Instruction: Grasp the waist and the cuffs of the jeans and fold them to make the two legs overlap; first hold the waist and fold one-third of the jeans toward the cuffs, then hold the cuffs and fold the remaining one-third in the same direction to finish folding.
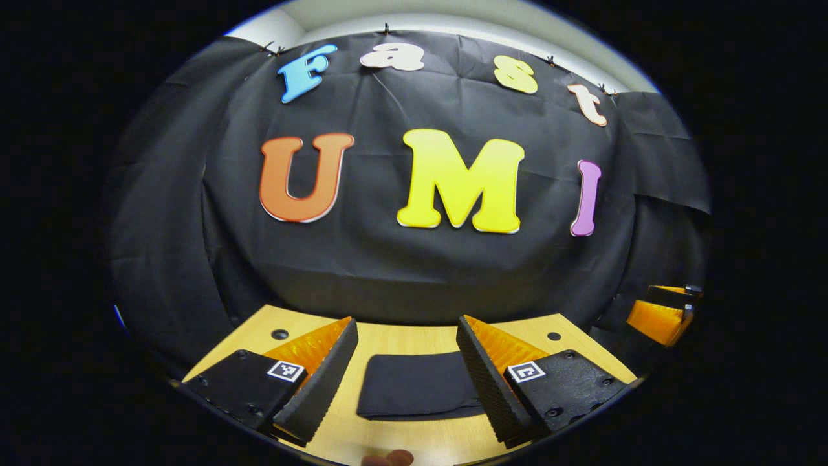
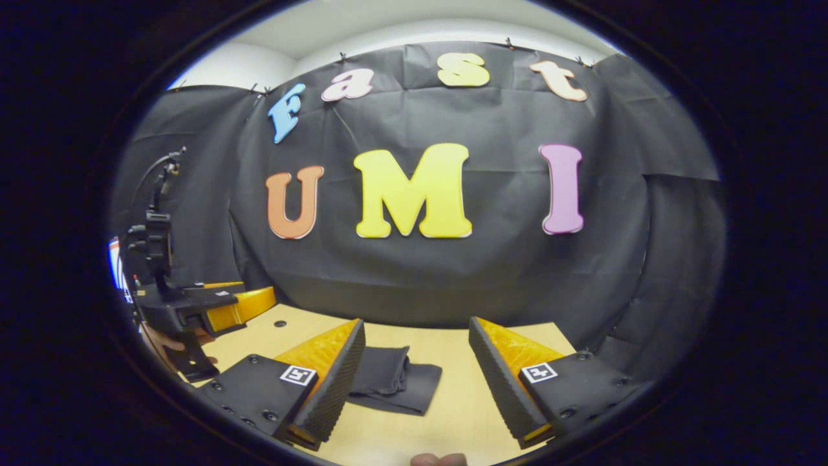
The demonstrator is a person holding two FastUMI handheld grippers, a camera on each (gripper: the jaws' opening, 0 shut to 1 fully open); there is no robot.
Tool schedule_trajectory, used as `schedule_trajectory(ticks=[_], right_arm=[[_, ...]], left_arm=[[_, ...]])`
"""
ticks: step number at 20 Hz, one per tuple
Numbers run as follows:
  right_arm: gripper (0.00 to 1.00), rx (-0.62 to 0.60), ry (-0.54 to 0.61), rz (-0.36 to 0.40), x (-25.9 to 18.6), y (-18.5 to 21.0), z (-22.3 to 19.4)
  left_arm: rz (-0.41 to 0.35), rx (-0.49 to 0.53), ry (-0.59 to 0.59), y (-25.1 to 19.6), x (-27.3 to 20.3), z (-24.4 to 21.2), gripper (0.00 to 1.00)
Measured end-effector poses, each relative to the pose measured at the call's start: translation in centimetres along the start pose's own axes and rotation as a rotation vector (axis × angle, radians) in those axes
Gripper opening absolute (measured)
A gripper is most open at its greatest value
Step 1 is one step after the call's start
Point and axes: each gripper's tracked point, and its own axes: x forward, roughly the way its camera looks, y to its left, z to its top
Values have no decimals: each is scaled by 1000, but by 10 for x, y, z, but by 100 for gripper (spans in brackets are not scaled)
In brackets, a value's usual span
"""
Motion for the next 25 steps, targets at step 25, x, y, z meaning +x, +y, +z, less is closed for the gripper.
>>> schedule_trajectory(ticks=[25], right_arm=[[99, -44, -78, -89, -6, 77, -4]], left_arm=[[60, 9, -72, 47, -54, 6, 98]])
